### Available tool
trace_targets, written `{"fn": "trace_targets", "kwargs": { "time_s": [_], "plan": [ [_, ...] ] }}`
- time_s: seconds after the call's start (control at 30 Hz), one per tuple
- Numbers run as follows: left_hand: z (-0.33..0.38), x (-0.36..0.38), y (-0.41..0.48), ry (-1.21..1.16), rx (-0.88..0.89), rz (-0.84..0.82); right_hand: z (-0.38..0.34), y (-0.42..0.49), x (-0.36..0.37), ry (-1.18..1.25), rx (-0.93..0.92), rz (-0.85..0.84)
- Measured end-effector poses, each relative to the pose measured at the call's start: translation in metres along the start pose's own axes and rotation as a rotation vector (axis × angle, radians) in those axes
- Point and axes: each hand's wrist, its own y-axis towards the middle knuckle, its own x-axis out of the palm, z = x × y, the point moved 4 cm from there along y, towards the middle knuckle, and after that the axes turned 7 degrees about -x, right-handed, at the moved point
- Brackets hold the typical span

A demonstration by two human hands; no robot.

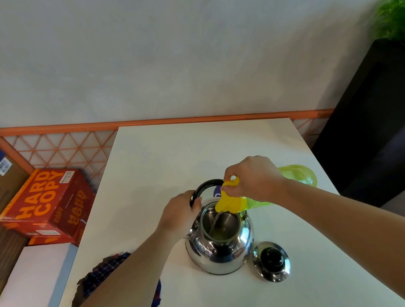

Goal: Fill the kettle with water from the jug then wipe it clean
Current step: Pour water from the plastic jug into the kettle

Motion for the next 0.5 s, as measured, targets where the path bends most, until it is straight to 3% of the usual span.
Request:
{"fn": "trace_targets", "kwargs": {
  "time_s": [0.5],
  "plan": [
    [-0.0006, 0.0006, 0.0011, 0.006, 0.006, 0.014, 0.0001, 0.0007, 0.0006, -0.010, -0.008, 0.003]
  ]
}}
